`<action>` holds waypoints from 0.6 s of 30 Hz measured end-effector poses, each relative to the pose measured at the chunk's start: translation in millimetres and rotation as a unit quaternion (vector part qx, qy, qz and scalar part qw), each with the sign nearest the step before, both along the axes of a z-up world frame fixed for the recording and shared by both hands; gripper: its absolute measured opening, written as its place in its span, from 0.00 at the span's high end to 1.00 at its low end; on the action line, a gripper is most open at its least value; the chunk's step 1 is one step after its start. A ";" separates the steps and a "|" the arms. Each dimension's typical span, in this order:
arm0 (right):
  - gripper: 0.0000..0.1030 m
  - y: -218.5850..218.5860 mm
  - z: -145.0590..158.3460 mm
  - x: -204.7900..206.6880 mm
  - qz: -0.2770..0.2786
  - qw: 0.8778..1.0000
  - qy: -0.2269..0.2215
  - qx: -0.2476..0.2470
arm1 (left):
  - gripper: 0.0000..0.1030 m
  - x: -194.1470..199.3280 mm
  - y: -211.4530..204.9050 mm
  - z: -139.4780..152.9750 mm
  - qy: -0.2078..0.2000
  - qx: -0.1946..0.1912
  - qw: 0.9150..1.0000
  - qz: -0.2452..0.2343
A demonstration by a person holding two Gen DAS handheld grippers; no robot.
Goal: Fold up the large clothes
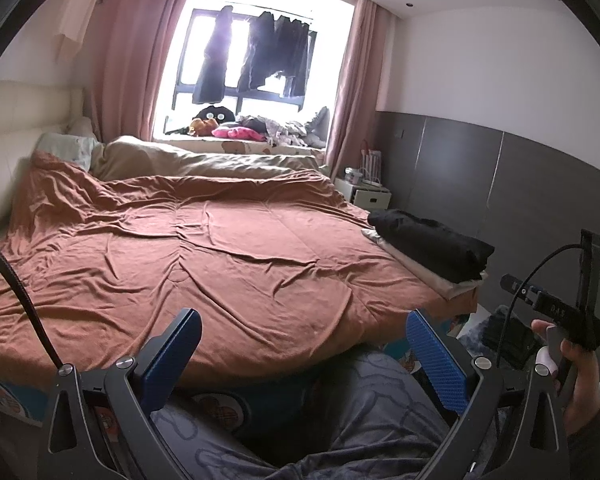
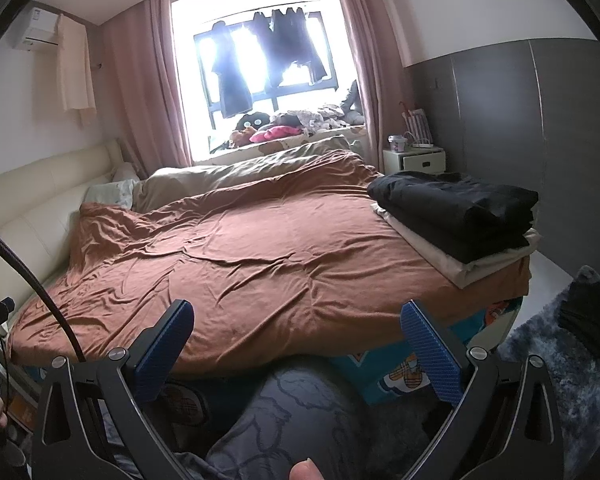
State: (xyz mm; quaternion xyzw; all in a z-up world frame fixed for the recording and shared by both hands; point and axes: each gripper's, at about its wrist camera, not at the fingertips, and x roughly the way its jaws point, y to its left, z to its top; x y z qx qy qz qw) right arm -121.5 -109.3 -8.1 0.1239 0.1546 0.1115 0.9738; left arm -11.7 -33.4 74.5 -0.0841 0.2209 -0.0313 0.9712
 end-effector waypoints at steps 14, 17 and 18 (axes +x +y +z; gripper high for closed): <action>0.00 -5.5 1.6 0.7 0.002 1.000 -0.001 -0.003 | 0.00 -1.7 2.5 -3.1 0.000 -0.001 1.000 -0.001; 0.00 -9.2 0.9 0.8 -0.001 1.000 -0.002 -0.002 | 0.00 -2.2 2.7 -3.5 0.001 -0.001 1.000 -0.002; 0.00 -9.7 0.3 0.7 -0.001 1.000 -0.002 -0.002 | 0.00 -1.9 2.8 -3.8 0.002 -0.001 1.000 -0.003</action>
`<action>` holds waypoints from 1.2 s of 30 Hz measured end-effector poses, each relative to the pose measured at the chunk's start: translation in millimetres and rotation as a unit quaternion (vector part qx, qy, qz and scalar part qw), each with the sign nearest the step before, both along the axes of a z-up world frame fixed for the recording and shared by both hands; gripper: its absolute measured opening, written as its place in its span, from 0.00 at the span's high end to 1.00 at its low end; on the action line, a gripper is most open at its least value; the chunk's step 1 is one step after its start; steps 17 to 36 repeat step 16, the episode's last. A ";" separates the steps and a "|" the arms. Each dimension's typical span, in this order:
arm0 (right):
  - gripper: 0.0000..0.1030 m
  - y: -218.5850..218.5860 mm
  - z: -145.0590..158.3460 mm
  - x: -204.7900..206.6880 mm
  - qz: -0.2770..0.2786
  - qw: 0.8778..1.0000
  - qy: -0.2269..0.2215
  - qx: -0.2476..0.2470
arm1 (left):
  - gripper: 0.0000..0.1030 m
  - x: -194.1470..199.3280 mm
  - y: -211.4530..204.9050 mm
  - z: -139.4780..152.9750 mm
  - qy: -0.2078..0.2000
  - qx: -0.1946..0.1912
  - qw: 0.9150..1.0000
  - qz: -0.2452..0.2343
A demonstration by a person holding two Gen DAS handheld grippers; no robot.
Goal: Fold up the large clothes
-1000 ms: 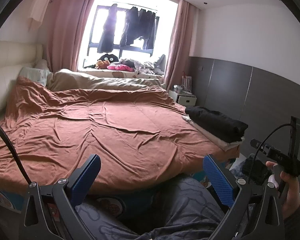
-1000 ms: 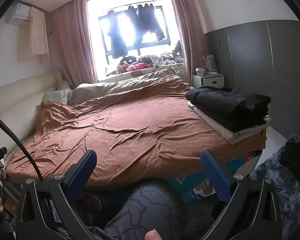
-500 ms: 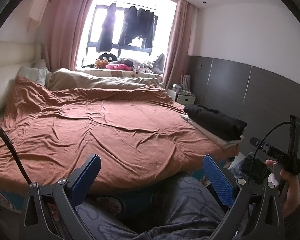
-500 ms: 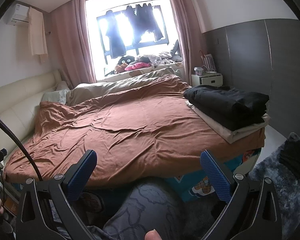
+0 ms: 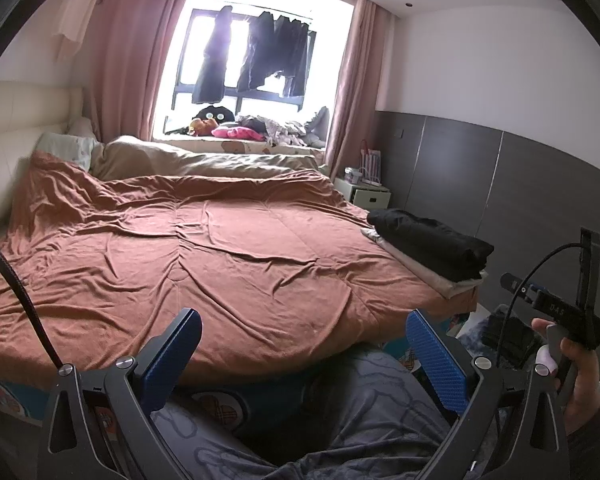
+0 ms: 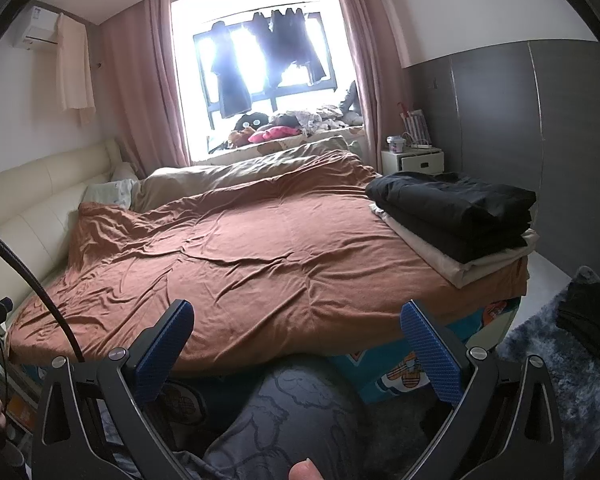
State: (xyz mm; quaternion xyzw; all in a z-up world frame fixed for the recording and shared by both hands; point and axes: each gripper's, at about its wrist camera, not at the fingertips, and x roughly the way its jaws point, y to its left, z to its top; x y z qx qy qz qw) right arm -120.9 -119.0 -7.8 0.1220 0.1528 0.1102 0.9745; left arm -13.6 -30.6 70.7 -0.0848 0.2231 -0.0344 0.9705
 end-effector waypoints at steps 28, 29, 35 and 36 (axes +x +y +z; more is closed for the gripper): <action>0.00 -4.5 -0.3 -1.1 0.001 1.000 0.001 -0.001 | 0.00 -0.5 0.0 0.2 0.003 0.005 1.000 -0.004; 0.00 -4.5 -0.3 -1.1 0.001 1.000 0.001 -0.001 | 0.00 -0.5 0.0 0.2 0.003 0.005 1.000 -0.004; 0.00 -4.5 -0.3 -1.1 0.001 1.000 0.001 -0.001 | 0.00 -0.5 0.0 0.2 0.003 0.005 1.000 -0.004; 0.00 -4.5 -0.3 -1.1 0.001 1.000 0.001 -0.001 | 0.00 -0.5 0.0 0.2 0.003 0.005 1.000 -0.004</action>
